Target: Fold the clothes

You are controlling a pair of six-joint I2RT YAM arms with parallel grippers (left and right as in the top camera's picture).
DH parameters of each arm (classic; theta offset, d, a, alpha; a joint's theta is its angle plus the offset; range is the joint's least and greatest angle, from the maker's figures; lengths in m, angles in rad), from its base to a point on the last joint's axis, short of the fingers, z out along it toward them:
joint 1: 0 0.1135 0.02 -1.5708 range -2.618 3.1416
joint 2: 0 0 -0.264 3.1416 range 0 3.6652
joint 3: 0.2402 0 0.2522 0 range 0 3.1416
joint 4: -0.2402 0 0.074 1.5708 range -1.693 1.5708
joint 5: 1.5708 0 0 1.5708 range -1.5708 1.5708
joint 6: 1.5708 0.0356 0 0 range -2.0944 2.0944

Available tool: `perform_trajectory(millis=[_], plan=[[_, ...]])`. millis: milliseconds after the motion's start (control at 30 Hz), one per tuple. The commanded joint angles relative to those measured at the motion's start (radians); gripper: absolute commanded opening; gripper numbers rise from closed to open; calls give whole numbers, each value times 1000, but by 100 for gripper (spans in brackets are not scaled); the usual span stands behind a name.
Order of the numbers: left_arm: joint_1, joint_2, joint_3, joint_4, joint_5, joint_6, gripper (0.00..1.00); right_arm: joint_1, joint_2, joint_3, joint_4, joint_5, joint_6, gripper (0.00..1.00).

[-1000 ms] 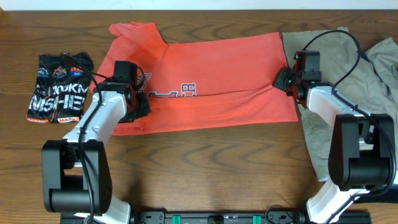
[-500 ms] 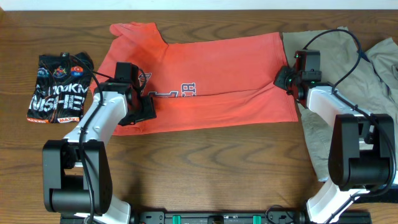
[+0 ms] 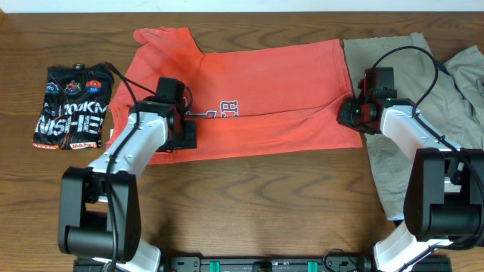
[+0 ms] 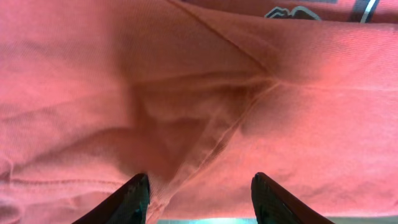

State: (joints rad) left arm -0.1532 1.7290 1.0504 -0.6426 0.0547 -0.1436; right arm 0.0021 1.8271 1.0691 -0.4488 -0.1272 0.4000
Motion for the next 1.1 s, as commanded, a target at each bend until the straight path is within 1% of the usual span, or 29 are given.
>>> perform_trajectory(millis=[0,100,133,200,233,400,467,600,800,867,900,933,967,1000,1033,1067], plan=[[-2,47,-13,14,-43,20,54,8,12,8,-21,6,-58,28],[-2,74,-13,31,-62,20,36,8,29,7,-42,12,-58,28],[-2,76,-13,37,-72,20,29,8,32,6,-48,16,-58,28],[-2,75,-11,54,-90,20,11,8,32,2,-58,27,-58,28],[-2,74,-6,58,-98,20,6,8,32,-2,-60,32,-58,28],[2,69,51,59,-101,17,6,8,34,-5,-82,53,-58,27],[7,63,79,69,-109,-6,6,8,34,-5,-96,73,-58,27],[21,49,135,130,-113,-23,6,8,34,-5,-109,79,-58,27],[56,45,185,237,-125,-133,6,8,34,-6,-111,79,-58,26],[68,46,185,257,-135,-173,7,8,34,-5,-112,79,-58,26],[72,46,185,264,-139,-188,11,8,34,-5,-112,79,-58,26],[75,46,185,268,-140,-192,22,8,34,-5,-112,79,-58,26],[78,46,185,270,-140,-192,40,8,34,-5,-112,79,-58,26],[78,46,184,267,-139,-192,54,8,34,-5,-112,79,-58,27],[78,46,184,251,-138,-192,60,8,34,-5,-113,79,-58,27],[78,46,184,225,-138,-191,64,8,34,-6,-113,79,-58,27]])
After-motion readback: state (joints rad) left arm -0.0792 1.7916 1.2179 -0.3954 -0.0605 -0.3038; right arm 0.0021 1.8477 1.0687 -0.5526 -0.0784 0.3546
